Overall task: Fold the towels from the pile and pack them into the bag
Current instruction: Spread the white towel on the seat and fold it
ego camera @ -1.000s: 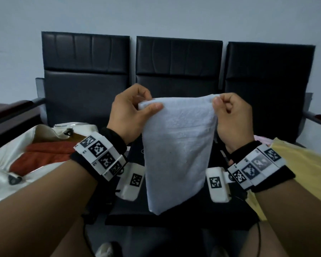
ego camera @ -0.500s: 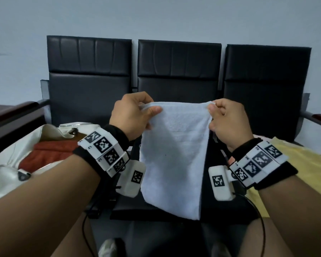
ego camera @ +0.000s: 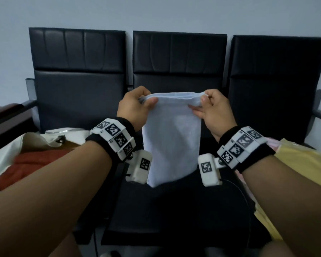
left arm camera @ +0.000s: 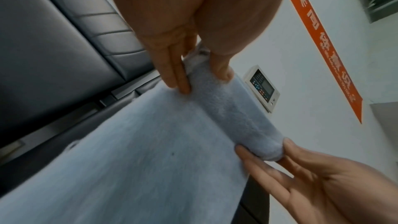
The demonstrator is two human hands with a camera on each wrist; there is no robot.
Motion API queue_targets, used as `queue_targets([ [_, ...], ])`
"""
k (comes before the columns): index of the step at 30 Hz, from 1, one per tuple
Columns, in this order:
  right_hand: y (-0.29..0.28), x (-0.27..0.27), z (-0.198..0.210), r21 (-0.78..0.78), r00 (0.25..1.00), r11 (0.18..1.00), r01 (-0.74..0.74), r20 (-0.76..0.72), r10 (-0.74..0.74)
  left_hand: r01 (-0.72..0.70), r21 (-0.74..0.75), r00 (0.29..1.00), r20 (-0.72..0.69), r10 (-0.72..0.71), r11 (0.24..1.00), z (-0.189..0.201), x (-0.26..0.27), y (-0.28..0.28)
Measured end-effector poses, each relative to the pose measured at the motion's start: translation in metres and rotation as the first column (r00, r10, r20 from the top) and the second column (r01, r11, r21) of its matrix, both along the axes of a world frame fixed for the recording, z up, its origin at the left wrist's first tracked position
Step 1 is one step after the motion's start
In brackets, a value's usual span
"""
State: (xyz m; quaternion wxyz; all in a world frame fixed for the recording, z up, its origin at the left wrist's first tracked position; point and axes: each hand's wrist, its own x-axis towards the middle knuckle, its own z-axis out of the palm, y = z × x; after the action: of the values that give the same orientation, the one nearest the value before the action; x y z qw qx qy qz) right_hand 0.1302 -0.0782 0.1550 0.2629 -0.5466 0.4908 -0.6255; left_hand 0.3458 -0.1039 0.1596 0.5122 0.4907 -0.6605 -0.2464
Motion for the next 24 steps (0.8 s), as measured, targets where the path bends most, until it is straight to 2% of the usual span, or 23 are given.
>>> queue_targets([
  [4, -0.03, -0.01, 0.021, -0.095, 0.998, 0.994, 0.046, -0.038, -0.05, 0.005, -0.12, 1.0, -0.024, -0.007, 0.993, 0.022, -0.007, -0.025],
  [7, -0.031, -0.019, 0.004, -0.083, 0.997, 0.996, 0.013, -0.072, -0.019, 0.0, -0.116, 0.998, 0.057, 0.007, 0.993, 0.008, -0.006, -0.026],
  [11, -0.008, -0.031, -0.077, 0.1, 0.976, 0.995, 0.025, -0.218, -0.002, 0.012, 0.101, 0.967, 0.254, -0.038, 0.995, -0.064, 0.003, -0.007],
  [13, 0.014, -0.03, -0.121, 0.239, 0.976, 0.971, 0.007, -0.214, 0.045, 0.016, 0.231, 0.917, 0.385, -0.107, 0.973, -0.107, 0.007, 0.008],
  [16, 0.047, -0.024, -0.166, 0.433, 0.977, 0.901, -0.014, -0.185, 0.104, 0.041, 0.412, 0.88, 0.417, -0.229, 0.91, -0.159, 0.01, 0.029],
  [19, 0.065, -0.02, -0.182, 0.529, 0.961, 0.848, 0.012, -0.241, 0.137, 0.026, 0.479, 0.871, 0.421, -0.255, 0.877, -0.18, 0.01, 0.046],
  [24, 0.084, -0.02, -0.178, 0.588, 0.923, 0.807, 0.055, -0.338, 0.183, 0.044, 0.483, 0.821, 0.481, -0.307, 0.875, -0.179, 0.014, 0.065],
])
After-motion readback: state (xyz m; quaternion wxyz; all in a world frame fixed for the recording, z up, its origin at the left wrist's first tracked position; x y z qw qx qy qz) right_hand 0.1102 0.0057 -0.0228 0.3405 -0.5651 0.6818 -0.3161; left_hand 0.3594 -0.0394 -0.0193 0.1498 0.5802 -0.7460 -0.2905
